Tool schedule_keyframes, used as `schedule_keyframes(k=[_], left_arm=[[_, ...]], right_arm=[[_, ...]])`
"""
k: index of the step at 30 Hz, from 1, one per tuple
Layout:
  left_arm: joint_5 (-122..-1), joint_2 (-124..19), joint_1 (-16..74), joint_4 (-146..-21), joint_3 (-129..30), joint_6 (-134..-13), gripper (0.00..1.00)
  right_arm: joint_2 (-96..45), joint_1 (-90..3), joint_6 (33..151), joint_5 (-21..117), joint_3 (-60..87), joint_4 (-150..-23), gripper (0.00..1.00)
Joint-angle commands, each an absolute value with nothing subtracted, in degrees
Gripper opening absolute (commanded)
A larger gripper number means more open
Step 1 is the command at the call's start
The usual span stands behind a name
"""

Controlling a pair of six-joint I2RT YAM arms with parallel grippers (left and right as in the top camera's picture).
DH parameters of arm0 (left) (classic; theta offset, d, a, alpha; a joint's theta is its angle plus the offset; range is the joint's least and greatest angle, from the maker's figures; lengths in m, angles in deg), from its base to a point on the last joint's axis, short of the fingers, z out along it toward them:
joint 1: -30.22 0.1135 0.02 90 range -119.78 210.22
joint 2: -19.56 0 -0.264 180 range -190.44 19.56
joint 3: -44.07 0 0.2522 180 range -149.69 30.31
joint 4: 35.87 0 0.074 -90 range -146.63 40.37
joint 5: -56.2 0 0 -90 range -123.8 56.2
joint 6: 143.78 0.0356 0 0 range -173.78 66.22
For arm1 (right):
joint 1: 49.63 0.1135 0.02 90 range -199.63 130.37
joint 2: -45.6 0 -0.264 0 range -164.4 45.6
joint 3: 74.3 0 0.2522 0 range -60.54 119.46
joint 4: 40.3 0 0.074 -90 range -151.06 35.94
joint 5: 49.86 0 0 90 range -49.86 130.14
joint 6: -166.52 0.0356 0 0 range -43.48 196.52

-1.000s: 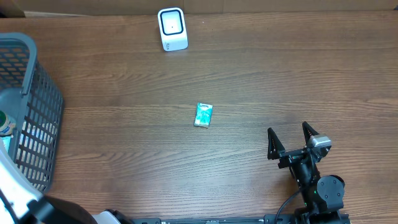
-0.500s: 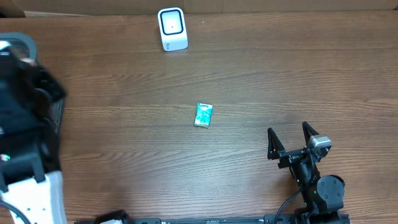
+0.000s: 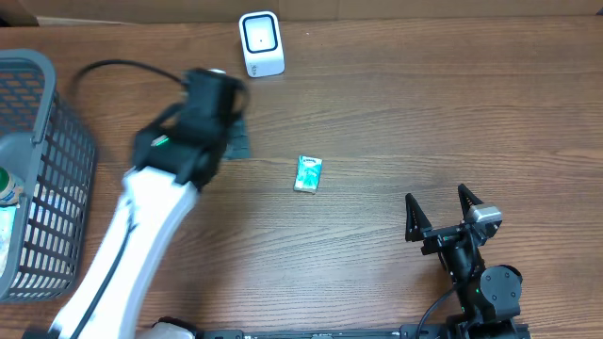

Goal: Scan the item barcode
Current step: 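Carry the orange pack out and place it beside the tissue pack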

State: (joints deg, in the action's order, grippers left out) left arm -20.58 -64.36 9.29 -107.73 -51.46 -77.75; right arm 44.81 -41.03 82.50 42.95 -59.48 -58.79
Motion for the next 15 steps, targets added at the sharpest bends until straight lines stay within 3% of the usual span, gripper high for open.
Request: schedule_keyframes(k=[1, 15], left_arm=[[-20.5, -72.8, 5.7, -108.1, -51.4, -84.1, 0.04], [-28.1, -94.0, 0.0, -101.0, -51.4, -86.6, 0.04]], right_arm=[[45.4, -41.3, 82.7, 43.2, -60.1, -58.6, 1.00], [45.4, -41.3, 82.7, 43.2, -60.1, -58.6, 1.00]])
